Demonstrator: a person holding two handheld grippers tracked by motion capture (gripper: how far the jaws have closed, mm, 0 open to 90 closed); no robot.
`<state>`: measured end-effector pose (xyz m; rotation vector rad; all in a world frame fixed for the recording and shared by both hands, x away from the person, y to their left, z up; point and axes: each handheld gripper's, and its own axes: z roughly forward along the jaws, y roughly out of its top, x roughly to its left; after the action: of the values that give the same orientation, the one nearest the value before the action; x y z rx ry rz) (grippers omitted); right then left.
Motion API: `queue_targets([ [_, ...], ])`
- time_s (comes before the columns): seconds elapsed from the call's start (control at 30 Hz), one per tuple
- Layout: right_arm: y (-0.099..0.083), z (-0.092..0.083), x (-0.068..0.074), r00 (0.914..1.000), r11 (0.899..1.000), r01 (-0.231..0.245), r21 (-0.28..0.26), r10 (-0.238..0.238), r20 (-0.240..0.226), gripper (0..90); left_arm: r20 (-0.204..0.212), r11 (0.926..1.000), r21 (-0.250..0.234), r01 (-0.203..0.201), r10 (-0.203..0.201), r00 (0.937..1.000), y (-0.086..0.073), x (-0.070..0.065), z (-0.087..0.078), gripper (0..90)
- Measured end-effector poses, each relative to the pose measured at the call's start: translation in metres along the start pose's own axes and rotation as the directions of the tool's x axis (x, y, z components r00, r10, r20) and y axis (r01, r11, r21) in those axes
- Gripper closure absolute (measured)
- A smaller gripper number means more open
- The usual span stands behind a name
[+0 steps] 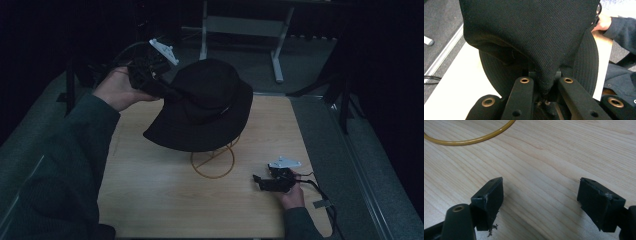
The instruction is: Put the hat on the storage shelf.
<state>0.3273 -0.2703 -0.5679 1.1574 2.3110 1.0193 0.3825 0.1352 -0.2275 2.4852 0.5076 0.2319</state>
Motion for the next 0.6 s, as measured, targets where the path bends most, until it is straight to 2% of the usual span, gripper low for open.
queue_targets([
  [0.4,0.0,0.0,0.0,1.0,1.0,-0.001,-0.001,0.001,0.0,21.0,0.015,0.9996,0.023,-0.014,0.014,0.9998,0.005,-0.001,0.014,86.9],
  [0.6,0.0,0.0,0.0,1.0,1.0,-0.001,-0.001,0.001,0.0,20.9,0.027,0.9996,0.02,-0.02,0.02,0.9994,0.008,-0.002,0.021,86.9],
])
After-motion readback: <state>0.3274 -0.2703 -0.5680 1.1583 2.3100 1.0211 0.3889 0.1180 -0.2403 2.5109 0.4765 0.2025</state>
